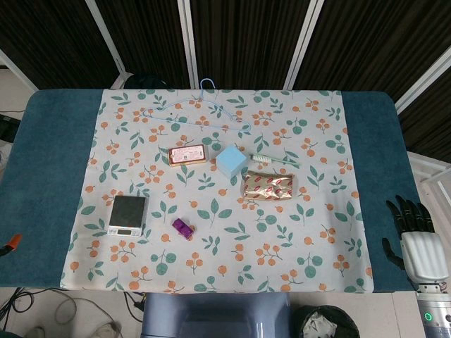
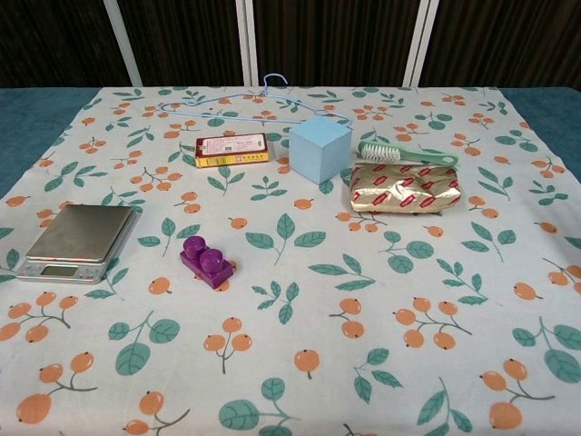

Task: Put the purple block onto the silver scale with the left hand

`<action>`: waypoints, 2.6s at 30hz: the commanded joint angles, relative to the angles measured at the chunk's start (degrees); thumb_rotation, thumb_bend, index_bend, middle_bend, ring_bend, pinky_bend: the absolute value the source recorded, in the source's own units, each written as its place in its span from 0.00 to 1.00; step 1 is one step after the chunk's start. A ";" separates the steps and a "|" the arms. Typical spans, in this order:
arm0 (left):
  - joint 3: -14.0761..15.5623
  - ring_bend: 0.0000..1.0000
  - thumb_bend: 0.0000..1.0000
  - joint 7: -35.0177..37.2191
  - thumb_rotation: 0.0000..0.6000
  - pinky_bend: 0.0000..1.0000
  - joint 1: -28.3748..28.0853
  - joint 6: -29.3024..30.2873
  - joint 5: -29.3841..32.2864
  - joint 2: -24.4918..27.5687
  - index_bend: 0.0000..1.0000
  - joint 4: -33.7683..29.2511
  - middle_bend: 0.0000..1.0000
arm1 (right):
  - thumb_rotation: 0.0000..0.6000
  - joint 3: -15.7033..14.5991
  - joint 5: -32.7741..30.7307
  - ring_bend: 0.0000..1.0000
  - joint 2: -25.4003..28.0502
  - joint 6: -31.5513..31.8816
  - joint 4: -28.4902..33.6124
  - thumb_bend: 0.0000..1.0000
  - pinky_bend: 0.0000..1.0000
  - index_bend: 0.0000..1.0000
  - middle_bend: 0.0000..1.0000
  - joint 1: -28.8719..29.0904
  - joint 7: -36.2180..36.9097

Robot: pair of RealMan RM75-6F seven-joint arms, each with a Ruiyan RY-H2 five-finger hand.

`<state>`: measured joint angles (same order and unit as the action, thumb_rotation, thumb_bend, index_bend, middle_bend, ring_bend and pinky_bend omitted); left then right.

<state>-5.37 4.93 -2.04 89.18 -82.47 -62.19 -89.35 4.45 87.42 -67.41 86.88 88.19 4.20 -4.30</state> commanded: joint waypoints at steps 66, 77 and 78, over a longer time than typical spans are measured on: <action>-1.65 0.09 0.15 -50.13 1.00 0.18 -36.64 -41.92 14.52 -13.24 0.18 -12.48 0.26 | 1.00 0.00 -1.36 0.02 -0.42 -0.41 1.22 0.48 0.00 0.07 0.03 -0.08 -2.70; -0.83 0.10 0.15 -53.81 1.00 0.20 -39.86 -40.37 17.31 -22.23 0.25 -7.83 0.29 | 1.00 0.28 -1.74 0.02 0.01 -0.17 1.06 0.48 0.00 0.07 0.03 -0.24 -1.50; -0.82 0.10 0.15 -53.87 1.00 0.20 -39.96 -40.25 17.37 -22.65 0.26 -7.58 0.29 | 1.00 0.30 -1.75 0.02 0.04 -0.13 1.06 0.48 0.00 0.07 0.03 -0.26 -1.44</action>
<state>-6.33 -48.51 -41.47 48.55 -65.65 -83.76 -97.79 4.74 85.68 -67.39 86.74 89.26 3.96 -5.74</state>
